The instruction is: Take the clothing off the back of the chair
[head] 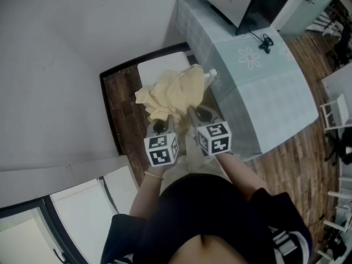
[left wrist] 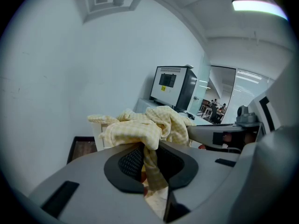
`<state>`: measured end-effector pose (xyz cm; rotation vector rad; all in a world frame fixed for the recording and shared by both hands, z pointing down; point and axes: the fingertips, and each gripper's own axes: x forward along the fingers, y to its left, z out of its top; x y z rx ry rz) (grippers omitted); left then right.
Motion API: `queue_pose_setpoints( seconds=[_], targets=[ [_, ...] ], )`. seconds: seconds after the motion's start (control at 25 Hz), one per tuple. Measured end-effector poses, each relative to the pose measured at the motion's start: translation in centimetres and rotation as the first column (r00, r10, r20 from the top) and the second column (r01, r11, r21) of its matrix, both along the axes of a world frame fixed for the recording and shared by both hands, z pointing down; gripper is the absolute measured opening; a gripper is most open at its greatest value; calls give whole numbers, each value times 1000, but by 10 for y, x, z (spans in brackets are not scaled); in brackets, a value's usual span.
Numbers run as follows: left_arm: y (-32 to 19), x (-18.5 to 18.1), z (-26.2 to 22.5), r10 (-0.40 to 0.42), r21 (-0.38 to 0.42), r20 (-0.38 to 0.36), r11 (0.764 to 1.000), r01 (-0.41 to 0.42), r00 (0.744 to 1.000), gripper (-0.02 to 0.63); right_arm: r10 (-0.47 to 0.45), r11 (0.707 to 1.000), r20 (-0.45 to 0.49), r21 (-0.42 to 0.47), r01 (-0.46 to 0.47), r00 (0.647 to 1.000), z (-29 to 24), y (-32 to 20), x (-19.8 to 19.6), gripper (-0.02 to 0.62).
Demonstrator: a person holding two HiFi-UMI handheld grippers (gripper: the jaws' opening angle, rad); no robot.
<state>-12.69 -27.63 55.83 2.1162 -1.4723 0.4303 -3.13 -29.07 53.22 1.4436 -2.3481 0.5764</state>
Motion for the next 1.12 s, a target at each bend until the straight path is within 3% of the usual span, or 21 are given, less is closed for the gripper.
queue_pose_setpoints(
  seconds=[0.6,1.12],
  targets=[
    [31,4,-24,17,51,-11,999,-17,1000,54,33,998,37,45,-35,999,-20,32,4,49],
    [56,10,-36,-29,76,-14,997,30,999,54,-21,998,43,66,18,999,-32,55,8,49]
  ],
)
